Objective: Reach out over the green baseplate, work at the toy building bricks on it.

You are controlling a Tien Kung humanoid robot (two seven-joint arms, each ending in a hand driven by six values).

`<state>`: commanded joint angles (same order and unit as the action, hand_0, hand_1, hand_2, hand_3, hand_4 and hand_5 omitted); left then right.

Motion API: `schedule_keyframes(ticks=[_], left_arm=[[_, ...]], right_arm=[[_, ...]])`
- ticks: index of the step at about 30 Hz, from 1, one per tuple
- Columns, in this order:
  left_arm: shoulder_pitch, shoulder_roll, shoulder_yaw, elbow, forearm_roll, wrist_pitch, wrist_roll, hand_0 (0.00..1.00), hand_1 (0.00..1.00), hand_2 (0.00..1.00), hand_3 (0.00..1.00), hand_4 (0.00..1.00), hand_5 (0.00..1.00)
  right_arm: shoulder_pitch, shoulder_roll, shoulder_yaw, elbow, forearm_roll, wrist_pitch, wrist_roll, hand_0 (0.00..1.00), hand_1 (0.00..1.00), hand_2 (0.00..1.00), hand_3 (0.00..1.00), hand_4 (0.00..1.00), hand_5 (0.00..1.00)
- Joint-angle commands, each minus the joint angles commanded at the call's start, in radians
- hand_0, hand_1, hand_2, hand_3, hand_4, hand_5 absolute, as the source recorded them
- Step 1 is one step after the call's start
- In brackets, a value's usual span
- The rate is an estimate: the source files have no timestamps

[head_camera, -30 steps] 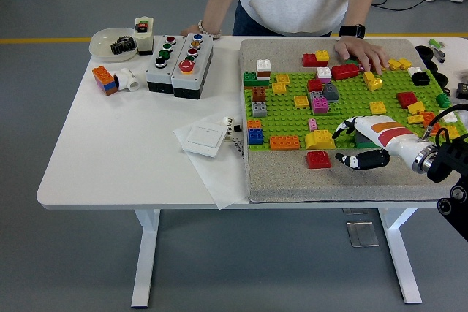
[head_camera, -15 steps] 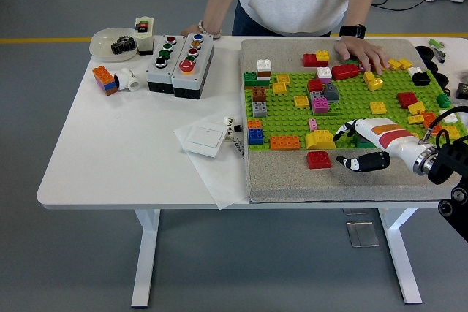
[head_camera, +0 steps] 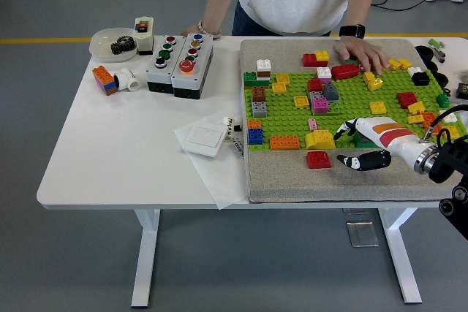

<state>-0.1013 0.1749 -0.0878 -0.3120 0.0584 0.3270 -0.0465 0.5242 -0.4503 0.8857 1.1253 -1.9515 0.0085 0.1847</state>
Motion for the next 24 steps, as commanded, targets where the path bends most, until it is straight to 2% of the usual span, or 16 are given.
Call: schedule_keyframes(ticks=[7, 9, 15, 18, 24], left_arm=[[0.002, 0.001, -0.003, 0.0, 0.006, 0.0, 0.003, 0.801, 0.812, 0.822, 0.656, 0.668, 0.648], [0.003, 0.001, -0.003, 0.0, 0.005, 0.0, 0.003, 0.801, 0.812, 0.822, 0.656, 0.668, 0.648], [0.007, 0.002, -0.007, 0.0, 0.013, 0.0, 0.005, 0.801, 0.811, 0.822, 0.656, 0.667, 0.647], [0.009, 0.003, -0.01, 0.0, 0.02, 0.0, 0.007, 0.8, 0.811, 0.822, 0.654, 0.667, 0.647], [0.012, 0.003, -0.016, 0.0, 0.031, -0.001, 0.011, 0.8, 0.811, 0.822, 0.656, 0.667, 0.647]], right_arm=[[-0.005, -0.003, 0.012, 0.028, -0.003, -0.005, -0.001, 0.681, 0.665, 0.721, 0.646, 0.75, 0.312], [-0.012, -0.005, 0.03, 0.045, -0.031, -0.02, -0.011, 0.681, 0.665, 0.721, 0.646, 0.75, 0.312], [-0.034, -0.017, 0.105, 0.11, -0.222, -0.075, -0.053, 0.687, 0.665, 0.72, 0.646, 0.756, 0.314], [-0.044, -0.019, 0.13, 0.105, -0.261, -0.066, -0.064, 0.698, 0.672, 0.723, 0.639, 0.766, 0.321], [-0.06, -0.022, 0.137, 0.094, -0.249, -0.058, -0.061, 0.697, 0.684, 0.734, 0.625, 0.761, 0.323]])
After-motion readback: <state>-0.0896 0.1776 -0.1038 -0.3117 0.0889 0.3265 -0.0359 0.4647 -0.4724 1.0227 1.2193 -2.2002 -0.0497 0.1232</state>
